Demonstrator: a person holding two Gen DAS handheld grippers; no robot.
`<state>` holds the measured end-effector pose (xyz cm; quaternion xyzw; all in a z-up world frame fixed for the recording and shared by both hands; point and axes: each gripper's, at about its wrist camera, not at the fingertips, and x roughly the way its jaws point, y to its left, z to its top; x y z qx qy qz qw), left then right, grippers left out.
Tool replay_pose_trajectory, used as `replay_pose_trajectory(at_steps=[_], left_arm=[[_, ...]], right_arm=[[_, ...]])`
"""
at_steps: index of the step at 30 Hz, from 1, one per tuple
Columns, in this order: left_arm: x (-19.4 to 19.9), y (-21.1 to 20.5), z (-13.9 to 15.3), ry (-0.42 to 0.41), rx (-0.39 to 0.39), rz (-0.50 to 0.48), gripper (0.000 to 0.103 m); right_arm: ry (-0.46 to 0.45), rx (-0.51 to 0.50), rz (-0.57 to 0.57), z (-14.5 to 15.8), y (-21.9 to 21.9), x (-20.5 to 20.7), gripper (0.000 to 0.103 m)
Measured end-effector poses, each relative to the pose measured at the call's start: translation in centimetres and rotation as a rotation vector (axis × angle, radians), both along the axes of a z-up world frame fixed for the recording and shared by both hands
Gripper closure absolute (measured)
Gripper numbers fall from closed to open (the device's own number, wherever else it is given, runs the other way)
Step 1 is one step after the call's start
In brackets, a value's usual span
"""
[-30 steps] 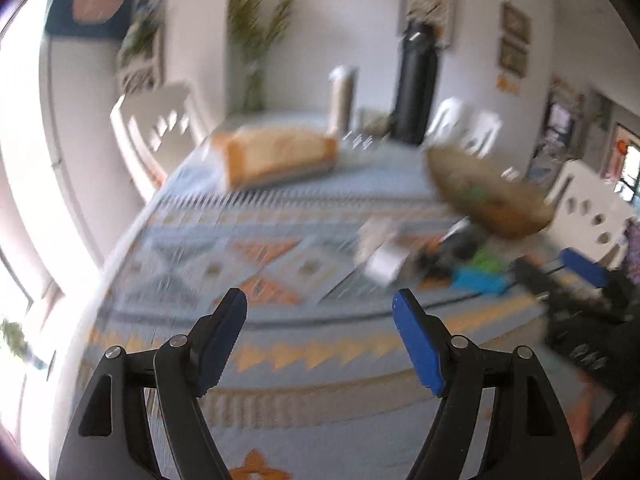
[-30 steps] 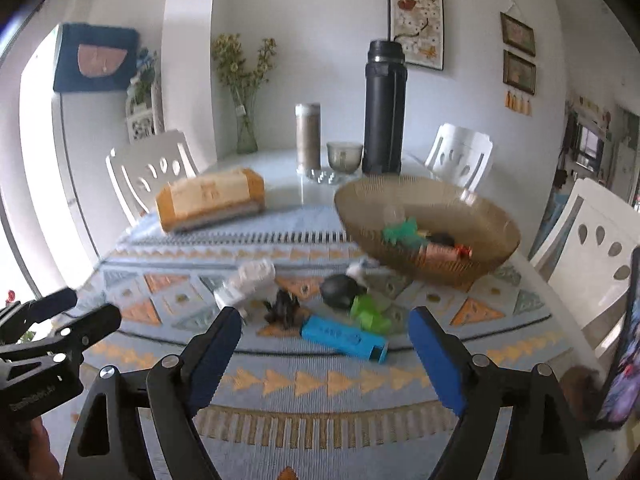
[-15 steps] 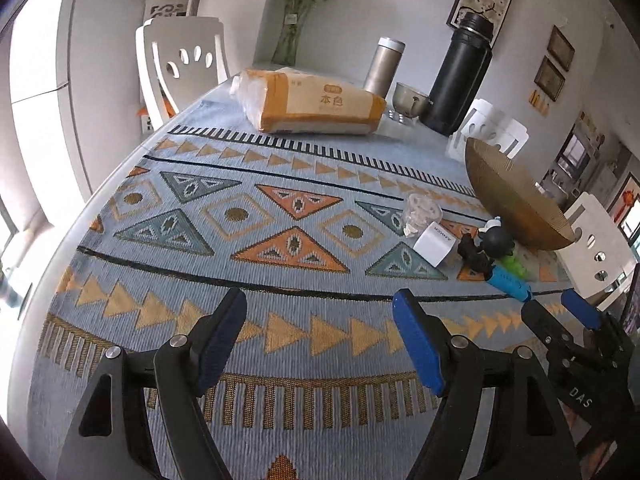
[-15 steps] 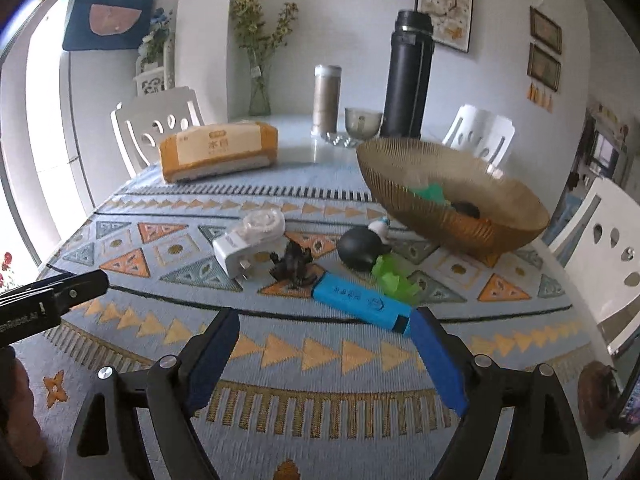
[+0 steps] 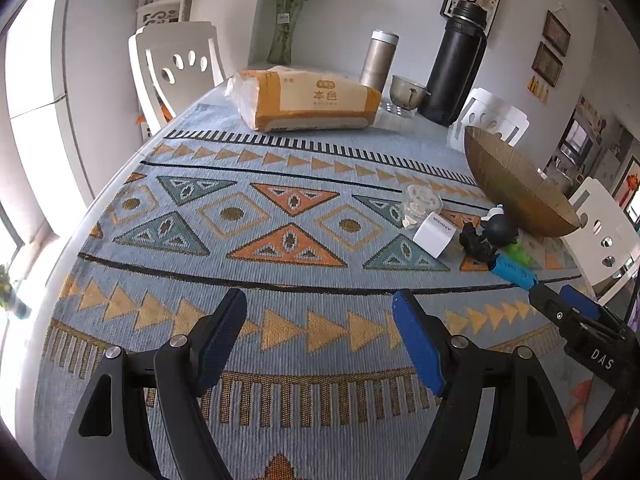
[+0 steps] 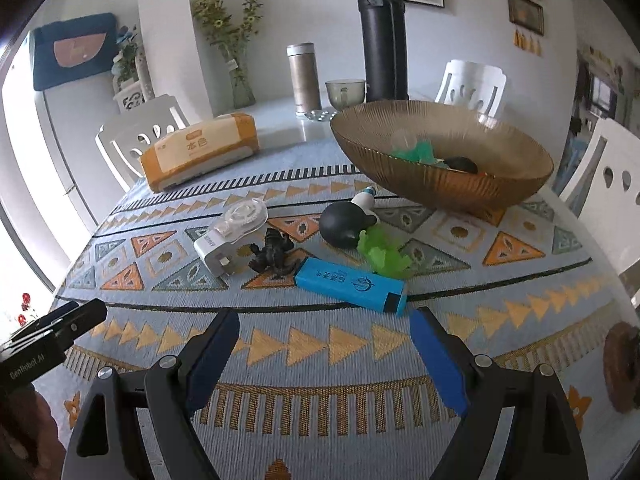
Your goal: Organize rigid objects
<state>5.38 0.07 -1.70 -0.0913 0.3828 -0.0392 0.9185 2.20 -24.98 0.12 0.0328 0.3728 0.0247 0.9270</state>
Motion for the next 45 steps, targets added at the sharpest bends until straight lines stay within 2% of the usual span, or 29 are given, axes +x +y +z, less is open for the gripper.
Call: replay_pose_trajectory(at_steps=[8,32,41,45], left_arm=[[-0.2,-0.6,0.1,-0.006,0.032,-0.014,0.029],[-0.5,-1.2,0.2,-0.012,0.074,-0.019,0.029],[-0.7,-2.5,0.4,-0.031,0.155,-0.041,0.029],[-0.7,-2.5,0.3,-0.027,0.155,-0.042,0.029]], right_arm=[[-0.001,-0.023,0.006,-0.1,0.3,0.0,0.017],[0.012,-0.011,0.012,-0.1,0.3,0.1,0.017],[0.025,-0.013,0.009,-0.2,0.3,0.3,0.017],[0.029,-0.017,0.009,-0.3,0.3,0.3,0.017]])
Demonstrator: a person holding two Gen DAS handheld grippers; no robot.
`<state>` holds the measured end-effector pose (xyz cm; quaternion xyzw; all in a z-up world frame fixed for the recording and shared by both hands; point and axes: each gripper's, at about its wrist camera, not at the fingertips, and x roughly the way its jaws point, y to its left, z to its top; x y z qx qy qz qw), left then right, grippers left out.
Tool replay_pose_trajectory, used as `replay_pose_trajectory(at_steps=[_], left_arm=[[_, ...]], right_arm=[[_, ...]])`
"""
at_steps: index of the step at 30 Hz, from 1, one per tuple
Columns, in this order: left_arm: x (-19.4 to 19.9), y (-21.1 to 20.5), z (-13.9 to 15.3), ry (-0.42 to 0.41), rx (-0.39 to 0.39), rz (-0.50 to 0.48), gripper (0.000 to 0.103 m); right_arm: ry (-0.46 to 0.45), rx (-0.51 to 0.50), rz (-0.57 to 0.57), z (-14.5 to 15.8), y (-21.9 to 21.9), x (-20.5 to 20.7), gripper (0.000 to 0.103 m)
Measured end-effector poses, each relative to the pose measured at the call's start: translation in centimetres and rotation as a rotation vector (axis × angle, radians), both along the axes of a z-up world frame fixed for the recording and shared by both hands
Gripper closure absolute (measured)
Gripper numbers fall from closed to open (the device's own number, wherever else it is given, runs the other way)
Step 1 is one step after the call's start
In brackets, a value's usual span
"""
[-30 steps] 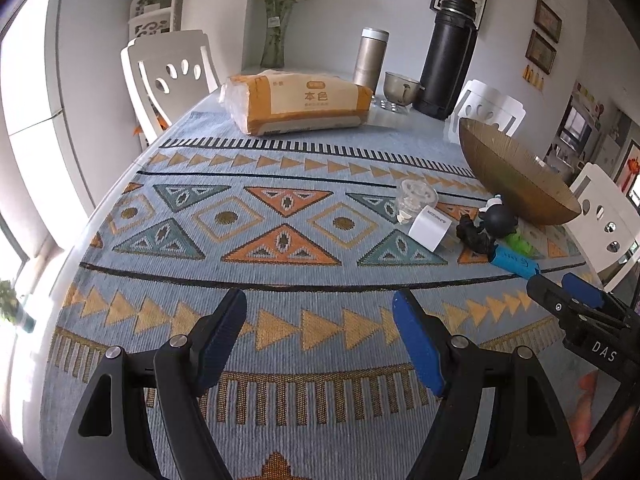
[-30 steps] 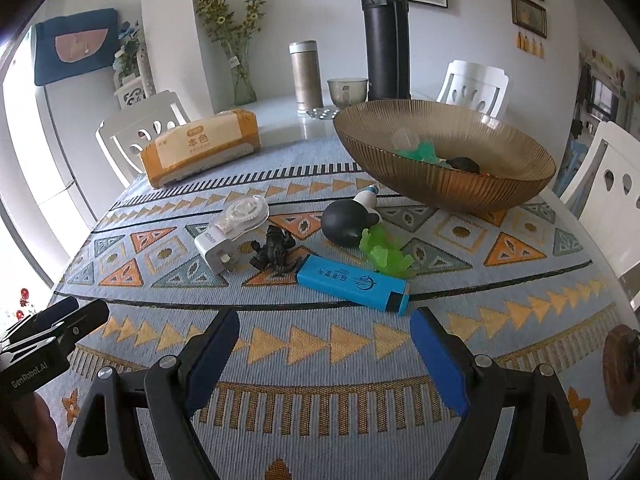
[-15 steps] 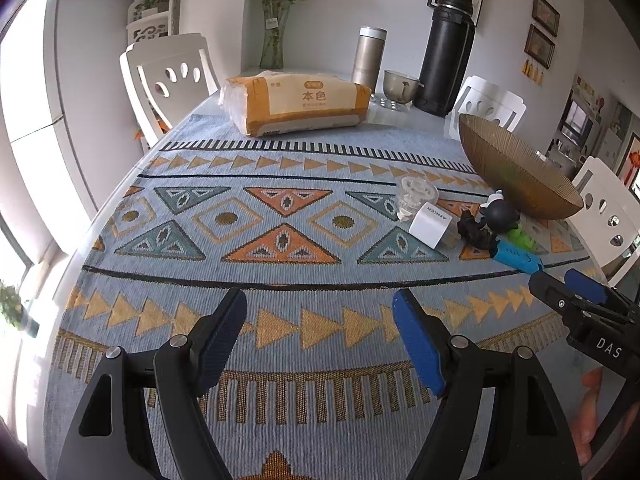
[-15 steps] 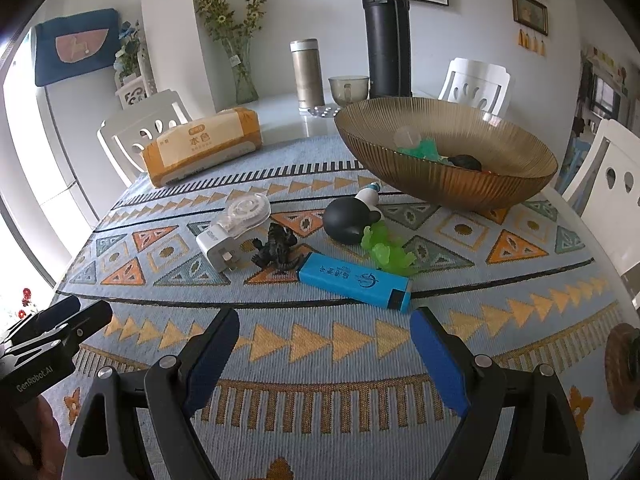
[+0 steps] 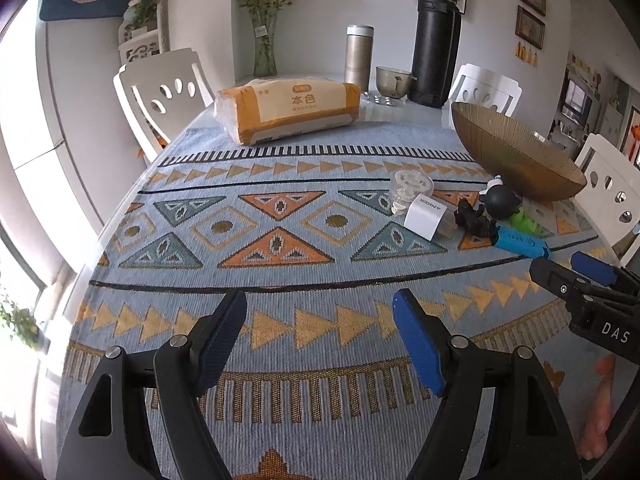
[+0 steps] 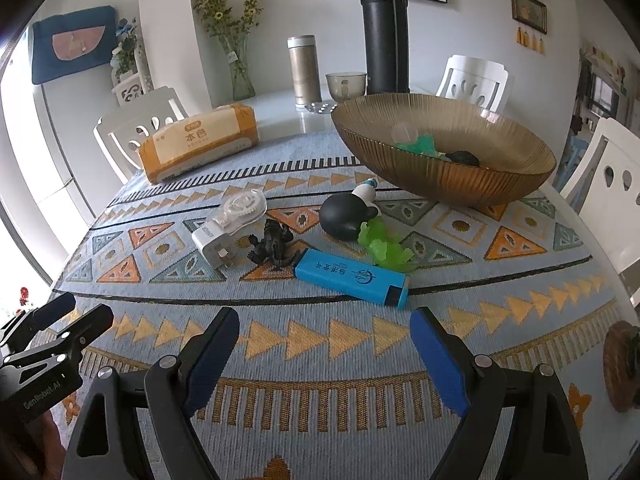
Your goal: Organize rigid objects
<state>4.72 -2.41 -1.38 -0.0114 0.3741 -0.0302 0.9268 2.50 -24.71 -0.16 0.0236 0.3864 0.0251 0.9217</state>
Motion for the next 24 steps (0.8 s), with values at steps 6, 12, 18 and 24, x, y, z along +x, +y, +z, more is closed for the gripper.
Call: replay_pose_trajectory(at_steps=[6,12,18,24], left_arm=[[0.04,0.2,-0.09,0.006,-0.01,0.004,0.029],[-0.01,-0.09,-0.14,0.004,0.003,-0.001,0.029],[0.05,-0.1,-0.17,0.008,0.003,0.001,0.029],[0.79,-0.64,-0.37,0.075,-0.01,-0.045,0.029]], right_arm=[[0.003,0.007,0.0,-0.05,-0.17,0.06,0.017],[0.003,0.007,0.0,-0.07,-0.21,0.1,0.017],[0.004,0.009,0.003,-0.09,-0.14,0.0,0.017],[-0.002,0.028,-0.01,0.12,-0.54,-0.22,0.017]])
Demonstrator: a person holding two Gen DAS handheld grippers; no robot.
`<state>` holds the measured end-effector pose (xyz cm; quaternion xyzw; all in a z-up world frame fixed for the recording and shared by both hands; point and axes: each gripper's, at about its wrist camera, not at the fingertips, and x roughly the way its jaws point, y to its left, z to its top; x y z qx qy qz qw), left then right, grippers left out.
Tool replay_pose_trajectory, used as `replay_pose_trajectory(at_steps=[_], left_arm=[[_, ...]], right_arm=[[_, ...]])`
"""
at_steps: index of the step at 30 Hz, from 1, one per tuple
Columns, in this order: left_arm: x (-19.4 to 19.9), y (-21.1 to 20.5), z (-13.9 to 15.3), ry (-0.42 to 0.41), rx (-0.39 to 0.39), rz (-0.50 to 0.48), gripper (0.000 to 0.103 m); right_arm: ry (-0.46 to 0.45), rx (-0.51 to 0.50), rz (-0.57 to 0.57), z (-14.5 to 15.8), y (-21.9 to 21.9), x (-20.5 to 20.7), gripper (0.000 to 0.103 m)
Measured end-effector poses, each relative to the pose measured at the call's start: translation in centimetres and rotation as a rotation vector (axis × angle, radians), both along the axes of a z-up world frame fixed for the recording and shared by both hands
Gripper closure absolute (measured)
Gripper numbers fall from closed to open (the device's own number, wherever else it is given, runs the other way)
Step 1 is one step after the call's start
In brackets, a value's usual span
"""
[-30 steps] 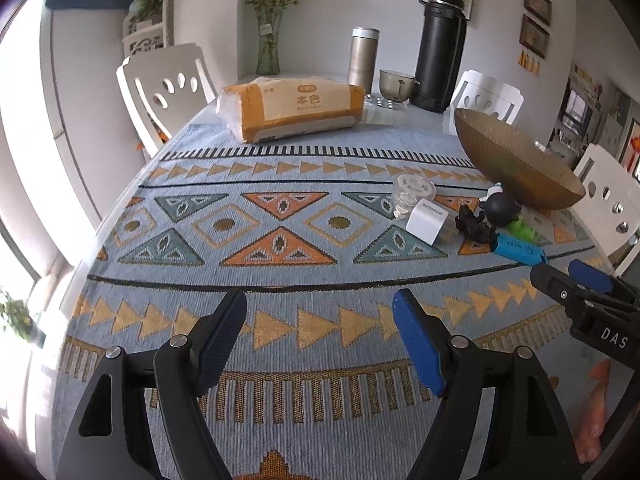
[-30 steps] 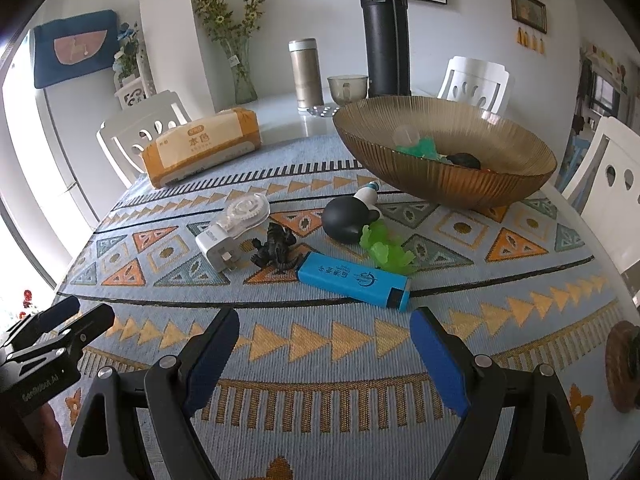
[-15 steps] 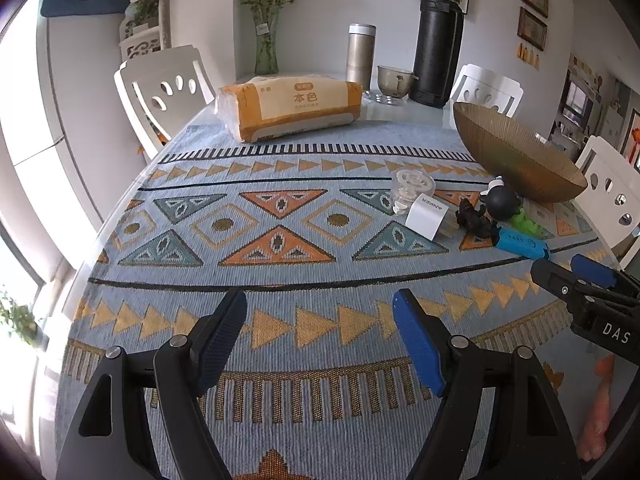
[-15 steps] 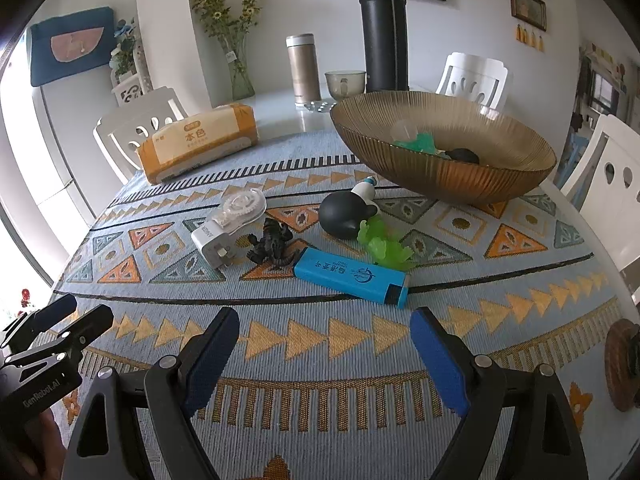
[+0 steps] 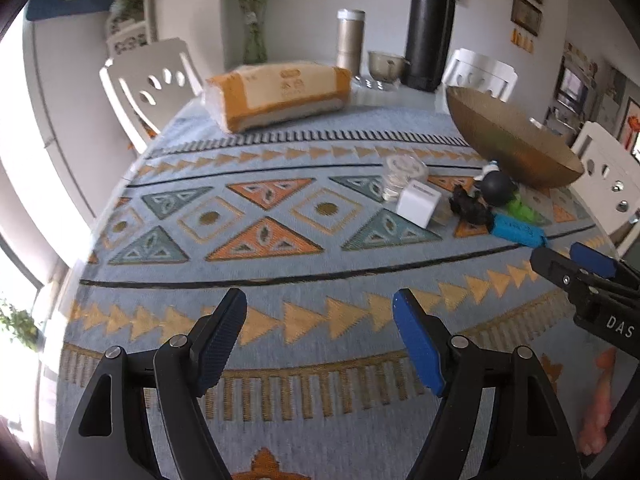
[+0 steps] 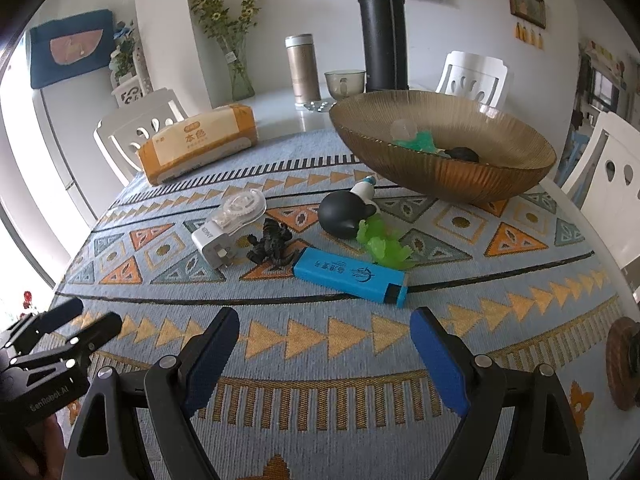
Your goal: Organize rigid objects
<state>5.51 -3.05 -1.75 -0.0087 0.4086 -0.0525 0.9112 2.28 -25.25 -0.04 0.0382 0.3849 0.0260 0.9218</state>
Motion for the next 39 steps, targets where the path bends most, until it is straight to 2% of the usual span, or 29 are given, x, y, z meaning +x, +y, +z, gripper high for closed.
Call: replay_pose_trajectory(at_steps=[5,7,13,19,21,22,25,28,29,31,36,39], left_arm=[[2.2,-0.2,-0.2,0.144,-0.132,-0.11,0.029],[3.4,-0.2,-0.1,0.163,-0.182,-0.122,0.029],[7.3,-3.0,0.1,0.162,-0.166,-0.205,0.03],[9.9,-5.2,-0.7,0.188,-0.188,-0.232,0.031],[10.2,-5.9,-1.0,0.182,-0.171,-0.24,0.044],[10.4,-6.1,-1.0,0.179,-0.163,-0.245,0.058],[10.0,-6.6,-0.9,0.161,-0.138,-0.284,0.059],[8.8,-6.0,-0.5,0.149,-0.12,-0.321,0.059],[8.4,-5.6,-0.3,0.145,-0.115,-0.33,0.059],[7.2,-4.5,0.0,0.15,-0.124,-0.332,0.059],[4.8,-2.3,-0.5,0.169,-0.161,-0.304,0.059],[3.9,-2.1,-0.9,0.163,-0.159,-0.284,0.059]], right_arm=[[-0.001,0.097,-0.063,0.1,-2.3,0.0,0.017],[0.003,0.124,-0.074,0.1,-2.9,0.1,0.017],[0.007,0.12,-0.076,0.0,-2.9,0.2,0.017],[0.029,0.158,-0.103,-0.3,-4.0,0.6,0.017],[0.039,0.158,-0.096,-0.5,-4.0,0.8,0.017],[0.053,0.161,-0.082,-0.6,-3.9,1.0,0.017],[0.165,0.185,0.0,-1.6,-3.6,2.3,0.017],[0.187,0.03,0.056,-0.9,-2.8,3.3,0.017],[0.215,-0.013,0.111,-1.1,-2.4,4.2,0.017],[0.251,-0.038,0.155,-1.8,-2.4,5.6,0.016],[0.183,-0.137,0.162,-2.5,-1.2,7.4,0.016],[0.183,-0.129,0.193,-2.4,-0.3,6.9,0.02]])
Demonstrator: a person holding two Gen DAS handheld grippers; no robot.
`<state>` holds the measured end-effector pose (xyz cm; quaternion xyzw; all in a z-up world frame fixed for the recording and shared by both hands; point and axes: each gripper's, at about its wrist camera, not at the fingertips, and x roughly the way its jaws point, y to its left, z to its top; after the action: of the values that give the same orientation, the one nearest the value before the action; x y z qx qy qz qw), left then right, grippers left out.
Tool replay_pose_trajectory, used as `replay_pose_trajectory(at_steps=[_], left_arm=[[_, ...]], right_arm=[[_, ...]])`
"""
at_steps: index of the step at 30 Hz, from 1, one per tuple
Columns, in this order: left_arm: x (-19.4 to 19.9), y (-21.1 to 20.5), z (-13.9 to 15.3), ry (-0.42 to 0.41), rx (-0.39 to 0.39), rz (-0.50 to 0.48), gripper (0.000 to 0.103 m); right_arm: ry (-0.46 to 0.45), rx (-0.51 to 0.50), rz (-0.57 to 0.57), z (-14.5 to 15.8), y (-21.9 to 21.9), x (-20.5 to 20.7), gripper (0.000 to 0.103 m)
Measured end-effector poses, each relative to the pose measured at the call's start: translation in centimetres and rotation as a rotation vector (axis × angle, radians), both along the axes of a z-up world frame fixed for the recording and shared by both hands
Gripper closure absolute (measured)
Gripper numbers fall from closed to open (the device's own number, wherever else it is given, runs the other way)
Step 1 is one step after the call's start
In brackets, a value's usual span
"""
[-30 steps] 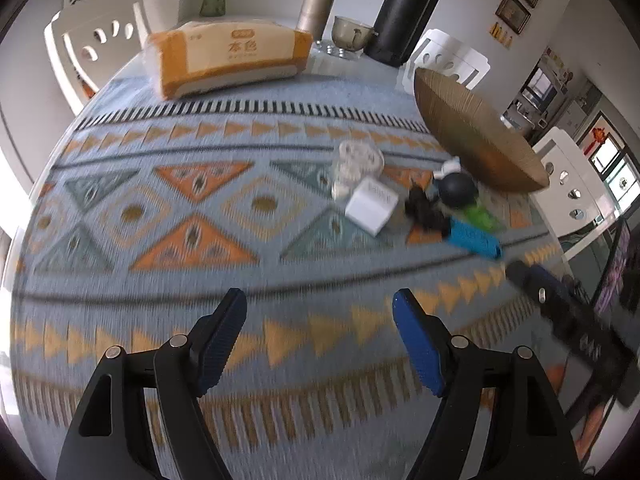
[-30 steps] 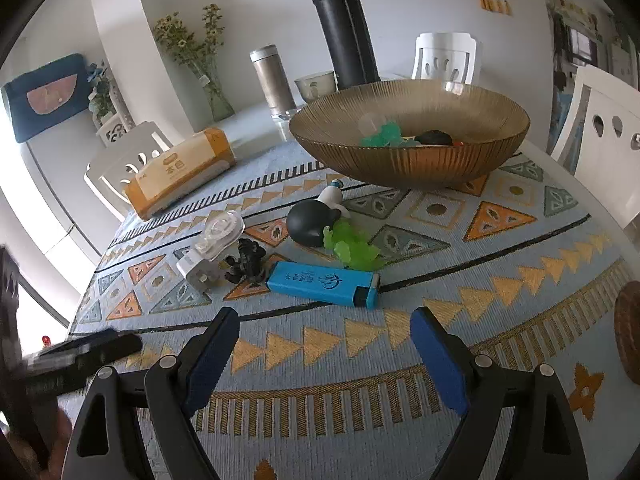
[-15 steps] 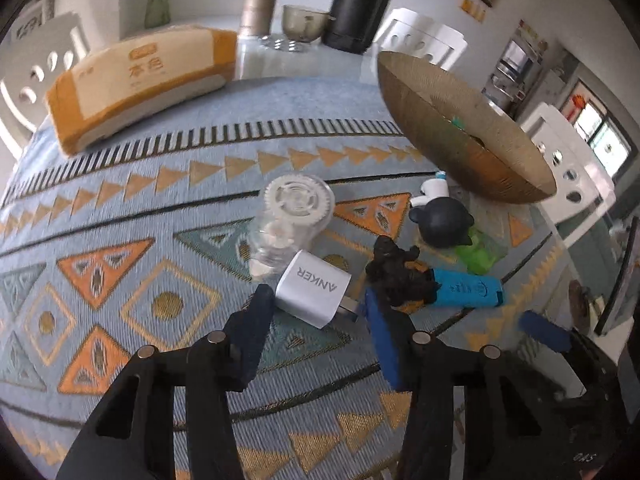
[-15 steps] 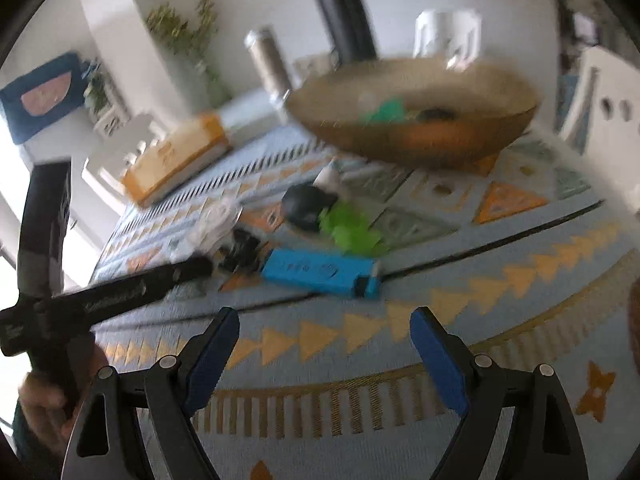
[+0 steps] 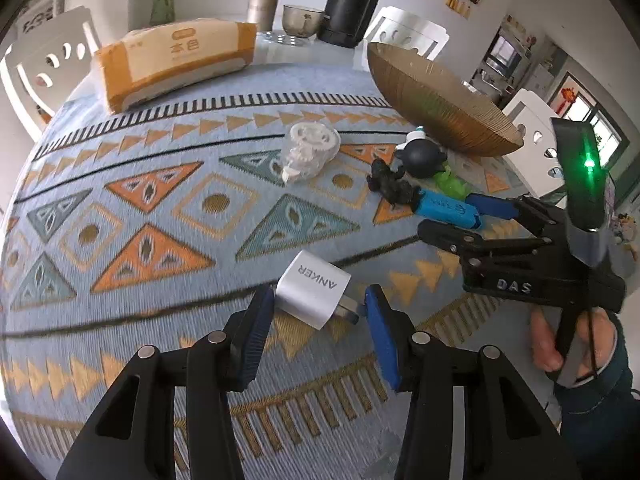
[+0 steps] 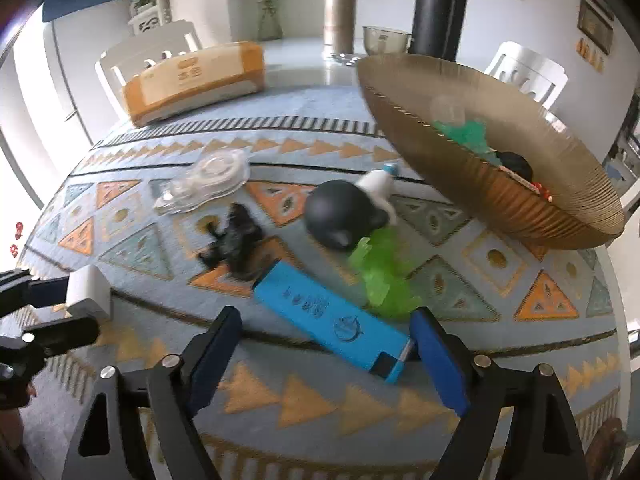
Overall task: Organize rigid objects
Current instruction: 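Grasp the white Anker charger with the left tool while the right tool grasps the blue stick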
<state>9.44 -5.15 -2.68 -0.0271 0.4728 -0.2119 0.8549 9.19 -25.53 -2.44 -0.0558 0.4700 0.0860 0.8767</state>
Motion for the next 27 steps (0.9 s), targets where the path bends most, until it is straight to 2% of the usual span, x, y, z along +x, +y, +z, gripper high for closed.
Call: replay_pose_trajectory(at_steps=[4,6,11,14,19,21,22,23,25,27], left_arm=[[-0.4,0.1,-0.3,-0.039,-0.021,0.021,0.059],[-0.5,0.0,-0.2,-0.052,-0.019,0.019,0.059],[-1.4,0.1,0.1,-0.105,-0.022,0.014,0.059],[-1.4,-0.2,0.2,-0.125,-0.008,0.008,0.059],[-1.4,0.0,0.2,-0.126,-0.016,0.004,0.059],[-1.5,0.1,0.3,-0.128,-0.021,0.004,0.059],[-1.5,0.0,0.3,-0.128,-0.021,0.004,0.059],[-1.5,0.0,0.3,-0.129,-0.019,0.003,0.059],[-1.6,-0.1,0.3,-0.133,-0.016,0.0,0.059],[-1.8,-0.3,0.4,-0.141,-0.009,-0.004,0.059]], right_arm=[[0.009,0.032,0.128,0.3,2.0,-2.3,0.031],[0.01,0.087,0.164,0.6,1.8,-3.8,0.034],[0.035,0.228,0.068,0.6,-2.0,-4.0,0.035],[0.045,0.221,0.057,0.7,-2.1,-3.3,0.035],[0.056,0.133,0.054,0.7,0.7,-1.6,0.033],[0.03,0.049,0.023,0.3,2.0,-1.0,0.041],[0.004,-0.003,0.011,0.1,2.7,-1.1,0.049],[-0.015,0.002,0.019,0.2,3.0,-1.3,0.065],[-0.028,0.011,0.032,0.4,3.1,-1.9,0.079],[-0.03,0.011,0.034,0.4,2.9,-2.8,0.079]])
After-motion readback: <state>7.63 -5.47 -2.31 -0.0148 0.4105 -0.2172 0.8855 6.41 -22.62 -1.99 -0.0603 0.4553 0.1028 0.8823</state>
